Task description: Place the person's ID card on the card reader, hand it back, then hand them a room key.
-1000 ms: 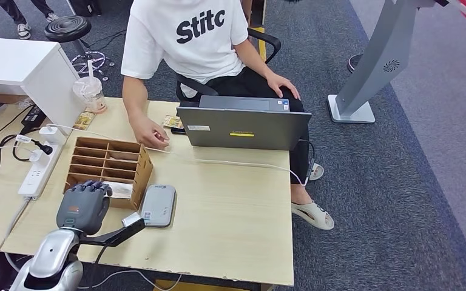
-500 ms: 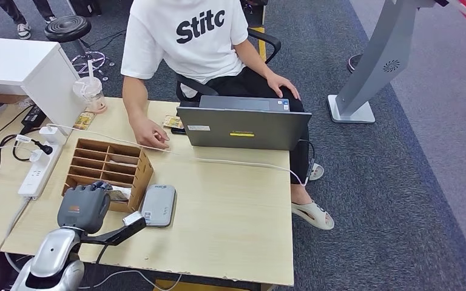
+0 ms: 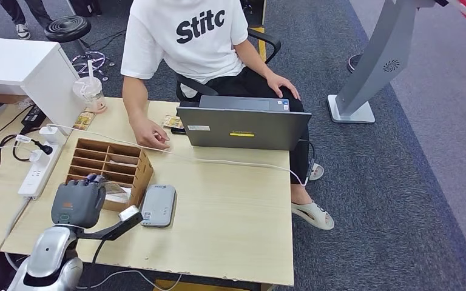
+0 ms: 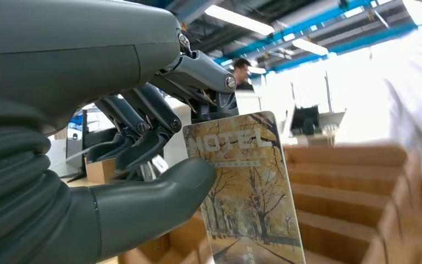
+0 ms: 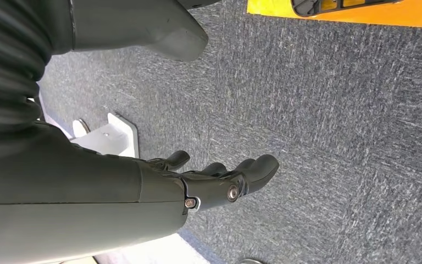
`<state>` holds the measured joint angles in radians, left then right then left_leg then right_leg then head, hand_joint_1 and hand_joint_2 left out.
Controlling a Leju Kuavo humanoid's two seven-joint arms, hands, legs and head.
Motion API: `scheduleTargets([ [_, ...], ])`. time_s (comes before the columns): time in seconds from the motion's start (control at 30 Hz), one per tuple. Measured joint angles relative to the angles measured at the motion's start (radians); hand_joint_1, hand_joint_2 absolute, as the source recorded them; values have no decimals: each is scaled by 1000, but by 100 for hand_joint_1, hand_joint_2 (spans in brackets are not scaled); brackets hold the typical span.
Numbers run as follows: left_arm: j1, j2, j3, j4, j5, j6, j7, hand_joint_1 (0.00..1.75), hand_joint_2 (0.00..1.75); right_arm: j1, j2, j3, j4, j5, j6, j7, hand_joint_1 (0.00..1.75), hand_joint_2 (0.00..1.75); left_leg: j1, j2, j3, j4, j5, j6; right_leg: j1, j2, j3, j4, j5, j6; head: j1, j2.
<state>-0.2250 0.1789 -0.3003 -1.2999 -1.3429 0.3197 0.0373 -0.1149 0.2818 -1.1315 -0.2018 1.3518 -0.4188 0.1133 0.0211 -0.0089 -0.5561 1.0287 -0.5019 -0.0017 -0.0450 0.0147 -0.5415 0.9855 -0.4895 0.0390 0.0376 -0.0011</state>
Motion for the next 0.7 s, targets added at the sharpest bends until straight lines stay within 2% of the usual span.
scheduleTargets([
  [0.23, -12, 1, 65, -59, 21, 37, -2, 175, 175, 0, 0, 0, 0, 1, -1, 3, 0, 175, 0, 0, 0, 0, 0, 0, 0, 0, 0, 0, 0, 0, 0, 0],
  [0.57, -12, 2, 83, -81, 19, 45, -4, 175, 175, 0, 0, 0, 0, 2, -1, 3, 0, 175, 0, 0, 0, 0, 0, 0, 0, 0, 0, 0, 0, 0, 0, 0],
  [0.7, -18, 18, 104, -93, 10, 61, -6, 175, 175, 0, 0, 1, 0, 2, -2, 5, 0, 175, 0, 0, 0, 0, 0, 0, 0, 0, 0, 0, 0, 0, 0, 0],
])
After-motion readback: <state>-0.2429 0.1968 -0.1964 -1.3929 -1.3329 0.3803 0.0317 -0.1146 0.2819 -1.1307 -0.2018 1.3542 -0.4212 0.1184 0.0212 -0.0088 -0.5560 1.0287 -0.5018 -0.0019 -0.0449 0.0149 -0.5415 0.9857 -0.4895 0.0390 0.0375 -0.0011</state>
